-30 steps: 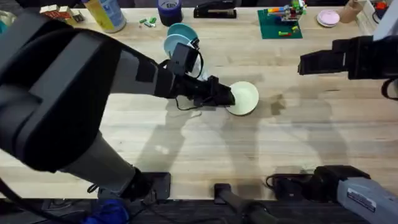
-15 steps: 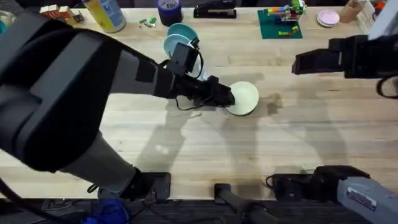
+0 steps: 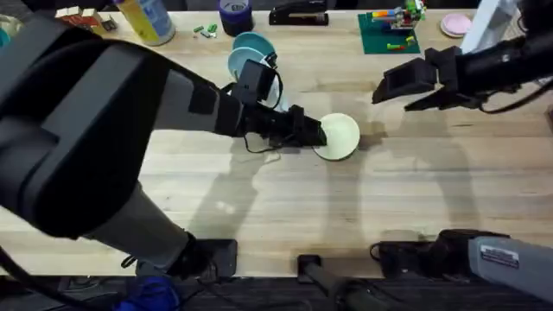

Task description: Pick up the plates from the table one by one and place each into a slot on the dish rack.

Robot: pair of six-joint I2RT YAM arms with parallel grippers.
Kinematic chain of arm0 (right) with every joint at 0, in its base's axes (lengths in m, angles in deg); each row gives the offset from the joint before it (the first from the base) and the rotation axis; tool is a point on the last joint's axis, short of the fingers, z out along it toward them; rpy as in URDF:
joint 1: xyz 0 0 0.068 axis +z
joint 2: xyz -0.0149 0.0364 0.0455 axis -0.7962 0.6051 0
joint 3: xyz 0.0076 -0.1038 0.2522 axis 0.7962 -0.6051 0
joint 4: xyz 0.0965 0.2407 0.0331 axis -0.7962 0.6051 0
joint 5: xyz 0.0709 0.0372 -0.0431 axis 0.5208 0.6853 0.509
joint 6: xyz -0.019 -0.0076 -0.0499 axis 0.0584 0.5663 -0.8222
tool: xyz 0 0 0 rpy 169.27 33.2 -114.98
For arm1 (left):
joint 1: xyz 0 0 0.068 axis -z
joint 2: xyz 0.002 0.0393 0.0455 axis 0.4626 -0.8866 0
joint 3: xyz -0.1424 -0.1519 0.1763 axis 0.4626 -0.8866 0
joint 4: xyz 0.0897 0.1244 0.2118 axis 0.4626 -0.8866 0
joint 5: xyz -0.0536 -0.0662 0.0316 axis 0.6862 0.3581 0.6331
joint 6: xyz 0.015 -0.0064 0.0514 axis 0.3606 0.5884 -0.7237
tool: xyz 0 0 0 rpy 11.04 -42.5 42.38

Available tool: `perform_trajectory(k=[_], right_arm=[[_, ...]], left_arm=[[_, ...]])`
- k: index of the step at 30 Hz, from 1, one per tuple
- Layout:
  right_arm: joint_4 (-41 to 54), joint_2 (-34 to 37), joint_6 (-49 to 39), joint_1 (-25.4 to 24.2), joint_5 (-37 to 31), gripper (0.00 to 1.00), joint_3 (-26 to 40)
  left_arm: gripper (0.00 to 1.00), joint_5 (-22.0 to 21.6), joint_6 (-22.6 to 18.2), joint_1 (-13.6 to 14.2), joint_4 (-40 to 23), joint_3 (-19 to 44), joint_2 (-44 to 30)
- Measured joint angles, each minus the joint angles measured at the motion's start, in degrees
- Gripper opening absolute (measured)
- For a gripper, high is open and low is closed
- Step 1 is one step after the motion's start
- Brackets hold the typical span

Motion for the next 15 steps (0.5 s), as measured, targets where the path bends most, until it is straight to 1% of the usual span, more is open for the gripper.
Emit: perform_trajectory(k=[5, 15], right_arm=[[-1.46, 4.59, -3.16, -1.84, 5.94, 0.994, 0.00], [-1.64, 15.42, -8.64, -2.49, 12.02, 0.995, 0.00]], left_arm=[[0.041, 0.02, 0.00, 0.02, 0.21, 0.00, -0.07], [0.040, 0.02, 0.00, 0.02, 0.21, 0.00, -0.07]])
